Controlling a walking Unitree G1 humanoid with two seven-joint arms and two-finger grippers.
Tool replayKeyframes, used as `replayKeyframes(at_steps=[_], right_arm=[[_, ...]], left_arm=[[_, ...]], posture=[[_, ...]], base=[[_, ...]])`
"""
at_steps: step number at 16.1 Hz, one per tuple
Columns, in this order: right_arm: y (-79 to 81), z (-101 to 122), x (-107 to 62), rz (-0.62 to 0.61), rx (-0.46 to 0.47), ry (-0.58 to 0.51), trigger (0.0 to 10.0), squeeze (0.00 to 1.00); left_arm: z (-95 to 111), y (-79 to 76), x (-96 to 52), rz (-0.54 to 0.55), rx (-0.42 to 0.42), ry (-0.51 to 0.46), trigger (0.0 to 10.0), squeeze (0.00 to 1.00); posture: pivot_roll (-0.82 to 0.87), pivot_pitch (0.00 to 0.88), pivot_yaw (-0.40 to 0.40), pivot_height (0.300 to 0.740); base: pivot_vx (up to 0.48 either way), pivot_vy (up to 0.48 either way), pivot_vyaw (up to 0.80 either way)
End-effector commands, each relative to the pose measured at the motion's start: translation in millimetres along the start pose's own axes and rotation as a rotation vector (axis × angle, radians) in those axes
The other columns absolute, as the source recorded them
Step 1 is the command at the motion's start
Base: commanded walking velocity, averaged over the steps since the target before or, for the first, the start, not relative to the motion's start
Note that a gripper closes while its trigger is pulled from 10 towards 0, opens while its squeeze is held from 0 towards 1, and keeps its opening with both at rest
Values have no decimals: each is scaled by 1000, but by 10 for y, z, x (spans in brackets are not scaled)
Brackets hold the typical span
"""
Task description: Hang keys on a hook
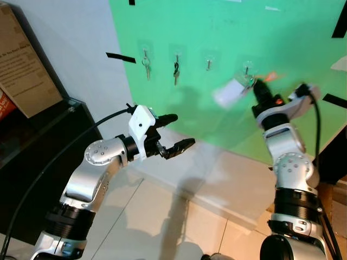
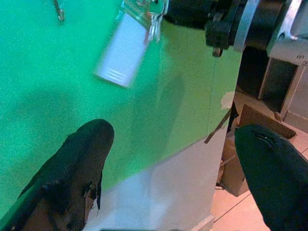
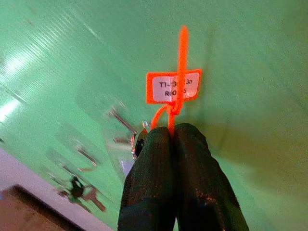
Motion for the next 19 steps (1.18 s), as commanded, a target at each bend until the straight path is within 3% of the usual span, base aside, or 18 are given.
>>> replayKeyframes(at_steps=[1,7,8,10,13,19], right_arm=[[7,-89,1,-21,-20,32,10000,0],[27,-185,51,-53,-17,38,10000,0],[14,-187,50,-54,-37,38,10000,1000],[40,-167,32,-17,9,4,10000,1000],[7,-250,-32,-25,-146,36,10000,1000],[34,-325,-131,6,-157,43,10000,1000]], left_arm=[[64,19,-6,6,-2,-26,10000,0],[160,-11,4,-19,-36,-71,10000,0],[170,-8,8,-19,-37,-75,10000,0],[184,-5,14,-19,-39,-80,10000,0],[186,0,13,-16,-42,-82,10000,0],[202,25,19,-4,-42,-87,10000,0]], posture=[[-63,0,61,740],[-56,0,58,740],[-57,0,58,740],[-59,0,60,740],[-61,0,63,740],[-64,0,70,740]], base=[[0,0,0],[0,0,0],[0,0,0],[0,0,0],[0,0,0],[0,0,0]])
Point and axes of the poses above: a point about 5 cm out from each wrist's last joint towards the gripper, its own x axis pointing out of the wrist towards the gripper, its own z axis along the axis of the wrist's last joint, y = z × x, the point moved 2 cm from there along x, pointing out of the wrist towards the gripper, and after that the axes turned 11 degrees about -x, right-handed, at the moved point
